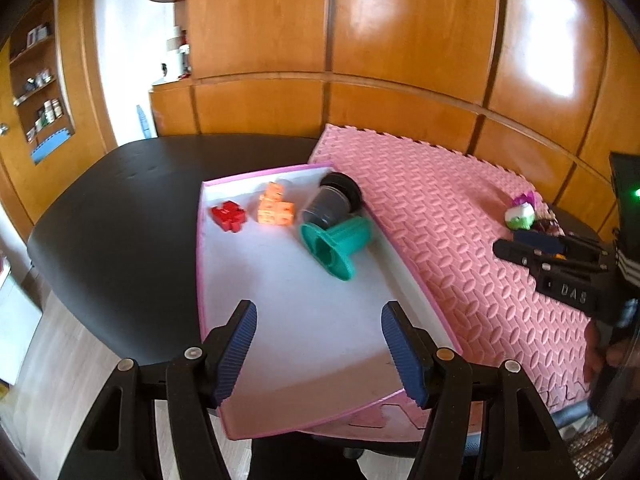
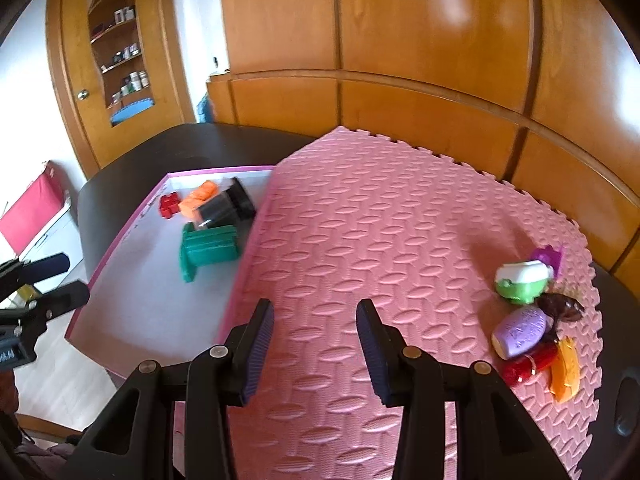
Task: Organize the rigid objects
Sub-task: 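Move both tools over the toy pile on the pink mat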
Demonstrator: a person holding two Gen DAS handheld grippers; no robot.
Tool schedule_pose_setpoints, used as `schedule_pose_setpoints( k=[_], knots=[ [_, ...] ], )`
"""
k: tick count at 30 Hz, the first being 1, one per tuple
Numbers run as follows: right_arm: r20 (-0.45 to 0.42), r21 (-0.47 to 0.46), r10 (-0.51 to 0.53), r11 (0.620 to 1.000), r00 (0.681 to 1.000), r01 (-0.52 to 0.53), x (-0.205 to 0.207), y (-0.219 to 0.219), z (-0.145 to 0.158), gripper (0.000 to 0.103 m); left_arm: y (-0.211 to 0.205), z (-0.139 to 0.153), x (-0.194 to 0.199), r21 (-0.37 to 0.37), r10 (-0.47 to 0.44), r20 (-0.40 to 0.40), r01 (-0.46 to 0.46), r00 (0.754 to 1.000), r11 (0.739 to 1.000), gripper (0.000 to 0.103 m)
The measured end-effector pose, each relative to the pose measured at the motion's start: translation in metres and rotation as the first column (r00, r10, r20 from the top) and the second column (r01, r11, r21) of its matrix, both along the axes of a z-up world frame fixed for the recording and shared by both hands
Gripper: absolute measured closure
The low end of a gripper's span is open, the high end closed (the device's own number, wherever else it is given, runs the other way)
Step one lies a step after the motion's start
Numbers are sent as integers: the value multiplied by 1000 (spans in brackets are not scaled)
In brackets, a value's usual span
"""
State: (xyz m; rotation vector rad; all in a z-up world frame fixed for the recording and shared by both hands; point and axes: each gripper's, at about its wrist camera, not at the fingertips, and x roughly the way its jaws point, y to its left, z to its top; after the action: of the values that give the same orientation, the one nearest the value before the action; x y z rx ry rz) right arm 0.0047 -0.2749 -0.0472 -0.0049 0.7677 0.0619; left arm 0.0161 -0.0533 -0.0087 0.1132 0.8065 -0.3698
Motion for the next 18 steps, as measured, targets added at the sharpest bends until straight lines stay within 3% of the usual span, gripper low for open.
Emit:
schedule_pose_setpoints(
  k=[12,15,18],
  knots=[
    [18,-55,-152,987,988,152,-14,-72,4,59,-30,-7,-6,33,-74,-21,75,997,997,30],
    [35,-77,-226,971,973,228,-19,-101,5,48,-36,-8,-5,39,-88,-25,89,996,995,30],
    [48,-55,-318,946,947,320,-27,-137,3,46,-43,-10,-4,47,-100,-32,101,995,994,30]
  ],
)
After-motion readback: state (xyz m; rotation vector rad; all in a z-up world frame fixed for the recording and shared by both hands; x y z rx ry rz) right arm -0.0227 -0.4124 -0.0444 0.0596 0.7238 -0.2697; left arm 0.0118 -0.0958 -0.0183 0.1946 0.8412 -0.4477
